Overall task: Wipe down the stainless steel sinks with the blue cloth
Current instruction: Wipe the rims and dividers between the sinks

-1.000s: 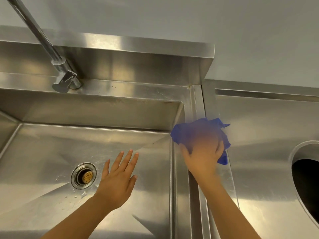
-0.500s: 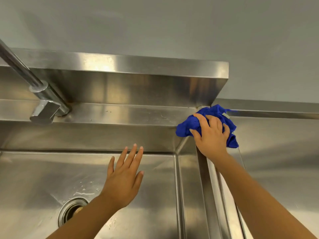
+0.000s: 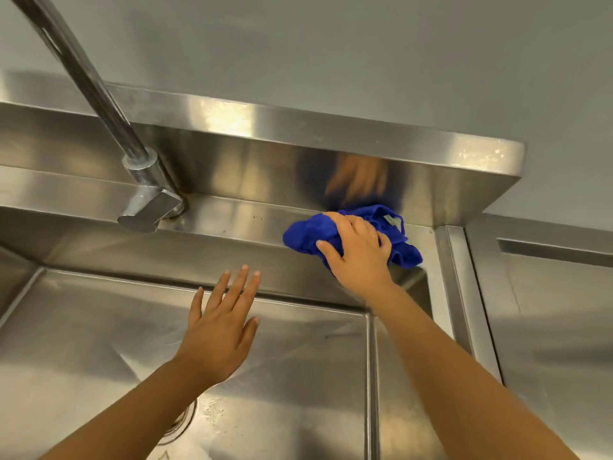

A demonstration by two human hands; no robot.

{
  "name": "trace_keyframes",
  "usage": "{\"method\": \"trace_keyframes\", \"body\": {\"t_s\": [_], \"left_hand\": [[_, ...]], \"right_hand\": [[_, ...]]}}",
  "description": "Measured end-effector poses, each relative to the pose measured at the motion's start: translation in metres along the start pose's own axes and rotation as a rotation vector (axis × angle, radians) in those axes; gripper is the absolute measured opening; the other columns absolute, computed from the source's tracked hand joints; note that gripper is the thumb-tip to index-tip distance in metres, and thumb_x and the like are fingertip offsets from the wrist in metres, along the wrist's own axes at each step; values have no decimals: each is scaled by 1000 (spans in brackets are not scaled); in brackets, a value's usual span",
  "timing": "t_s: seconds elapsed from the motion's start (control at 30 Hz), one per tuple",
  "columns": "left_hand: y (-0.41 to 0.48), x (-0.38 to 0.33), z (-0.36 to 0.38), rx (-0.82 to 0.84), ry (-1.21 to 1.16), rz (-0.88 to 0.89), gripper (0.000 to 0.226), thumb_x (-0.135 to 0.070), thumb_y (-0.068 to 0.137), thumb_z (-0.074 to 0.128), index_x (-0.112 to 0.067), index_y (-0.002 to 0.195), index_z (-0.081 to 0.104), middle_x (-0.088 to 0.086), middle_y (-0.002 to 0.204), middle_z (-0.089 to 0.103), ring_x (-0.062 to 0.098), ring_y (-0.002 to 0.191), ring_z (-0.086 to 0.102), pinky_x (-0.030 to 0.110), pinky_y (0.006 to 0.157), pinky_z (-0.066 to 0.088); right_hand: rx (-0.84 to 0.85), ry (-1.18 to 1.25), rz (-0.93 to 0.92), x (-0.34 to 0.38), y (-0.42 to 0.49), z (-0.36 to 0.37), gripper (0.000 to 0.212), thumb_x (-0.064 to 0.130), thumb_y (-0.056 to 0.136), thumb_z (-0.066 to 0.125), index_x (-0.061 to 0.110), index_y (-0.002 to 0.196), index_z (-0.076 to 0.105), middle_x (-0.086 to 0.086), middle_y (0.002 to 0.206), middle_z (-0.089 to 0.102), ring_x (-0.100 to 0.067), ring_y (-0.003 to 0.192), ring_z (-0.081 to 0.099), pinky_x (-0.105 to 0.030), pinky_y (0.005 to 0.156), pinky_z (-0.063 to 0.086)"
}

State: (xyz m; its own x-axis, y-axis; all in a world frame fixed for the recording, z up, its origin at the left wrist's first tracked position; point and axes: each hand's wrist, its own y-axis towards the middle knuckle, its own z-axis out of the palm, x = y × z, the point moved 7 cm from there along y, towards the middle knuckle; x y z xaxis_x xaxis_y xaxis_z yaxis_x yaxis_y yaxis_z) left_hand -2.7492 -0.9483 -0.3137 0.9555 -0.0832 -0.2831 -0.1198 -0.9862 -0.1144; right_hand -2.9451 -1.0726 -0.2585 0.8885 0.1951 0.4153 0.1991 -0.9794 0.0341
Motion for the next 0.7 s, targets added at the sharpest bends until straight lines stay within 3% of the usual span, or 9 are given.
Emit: {"method": "trace_keyframes", "body": {"t_s": [0.07, 0.13, 0.27, 0.33, 0.53, 0.63, 0.7], "left_hand": [[2, 9, -1, -33, -18, -11, 81, -69, 86, -13, -27, 152, 8, -6, 157, 1, 21, 145, 1, 48, 111, 2], [4, 17, 1, -31, -36, -26, 83, -70, 84, -16, -28, 152, 6, -7, 157, -1, 20, 145, -2, 47, 112, 0], [2, 40, 9, -11, -63, -60, 72, -63, 92, 0, -26, 153, 12, -5, 158, 9, 21, 146, 4, 49, 111, 6], [0, 49, 12, -17, -92, -86, 69, -60, 91, 6, -29, 153, 7, -8, 158, 3, 19, 146, -1, 48, 112, 2], [-8, 67, 4, -27, -90, -147, 71, -60, 86, 3, -31, 151, 0, -11, 157, -4, 14, 145, -9, 46, 113, -4], [-6, 75, 1, -16, -80, -147, 75, -68, 83, -5, -33, 149, -4, -12, 157, -7, 14, 145, -11, 44, 112, -6], [-4, 79, 3, -22, -83, -142, 81, -74, 80, -15, -33, 149, -4, -12, 156, -8, 14, 144, -11, 44, 112, -7]], "right_hand": [[-25, -7, 9, -22, -7, -13, 49, 48, 94, 49, 36, 140, 39, 9, 139, 45, -16, 130, 37, -43, 108, 19], [-121, -14, 162, -52, -19, -26, 49, 46, 93, 51, 36, 139, 41, 6, 138, 47, -20, 129, 38, -44, 106, 21], [-209, -33, 422, -48, -19, -21, 49, 41, 92, 53, 31, 138, 42, -1, 140, 44, -26, 131, 33, -47, 105, 20], [-198, -68, 382, -6, -4, -3, 49, 43, 90, 54, 33, 137, 43, 0, 139, 44, -26, 130, 33, -45, 103, 22], [-59, 15, 23, 127, 22, 61, 47, 43, 92, 52, 37, 137, 41, 8, 140, 40, -19, 132, 29, -44, 105, 15], [-17, -19, -61, 109, 20, 50, 49, 45, 92, 52, 40, 138, 38, 12, 138, 42, -16, 129, 32, -40, 101, 20], [-89, -27, 32, 71, 10, 34, 49, 46, 91, 53, 40, 138, 39, 10, 136, 44, -17, 128, 34, -41, 98, 22]]}}
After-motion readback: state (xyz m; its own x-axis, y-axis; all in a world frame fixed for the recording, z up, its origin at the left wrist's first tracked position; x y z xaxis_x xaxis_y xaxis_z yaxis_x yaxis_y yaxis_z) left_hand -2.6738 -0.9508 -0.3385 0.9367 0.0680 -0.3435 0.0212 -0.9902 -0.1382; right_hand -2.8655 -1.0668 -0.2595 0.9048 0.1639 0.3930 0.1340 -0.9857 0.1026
